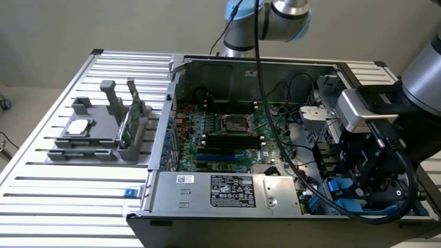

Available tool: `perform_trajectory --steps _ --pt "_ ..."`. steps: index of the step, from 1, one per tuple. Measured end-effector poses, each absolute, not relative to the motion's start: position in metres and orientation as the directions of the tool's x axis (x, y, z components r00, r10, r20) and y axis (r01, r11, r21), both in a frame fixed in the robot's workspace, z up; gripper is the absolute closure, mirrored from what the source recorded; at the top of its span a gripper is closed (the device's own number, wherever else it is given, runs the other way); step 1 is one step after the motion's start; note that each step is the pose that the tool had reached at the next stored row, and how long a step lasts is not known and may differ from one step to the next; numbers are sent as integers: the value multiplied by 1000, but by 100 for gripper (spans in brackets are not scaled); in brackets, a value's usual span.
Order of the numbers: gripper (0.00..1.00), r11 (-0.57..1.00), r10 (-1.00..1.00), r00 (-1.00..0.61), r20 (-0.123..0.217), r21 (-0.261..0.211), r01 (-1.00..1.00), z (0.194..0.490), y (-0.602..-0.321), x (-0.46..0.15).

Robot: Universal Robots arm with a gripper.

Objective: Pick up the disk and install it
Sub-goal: 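Insert the disk into the insertion slot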

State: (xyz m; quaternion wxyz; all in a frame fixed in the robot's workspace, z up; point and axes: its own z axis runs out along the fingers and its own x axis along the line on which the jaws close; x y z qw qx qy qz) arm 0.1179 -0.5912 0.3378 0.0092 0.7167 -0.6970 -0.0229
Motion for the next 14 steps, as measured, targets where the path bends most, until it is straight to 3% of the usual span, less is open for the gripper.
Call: perform_trajectory --steps 8,14 --pt "55 -57 -998 56 -20 45 -997 349 -589 121" --pt "85 -80 -997 79 -20 45 -996 349 -589 127"
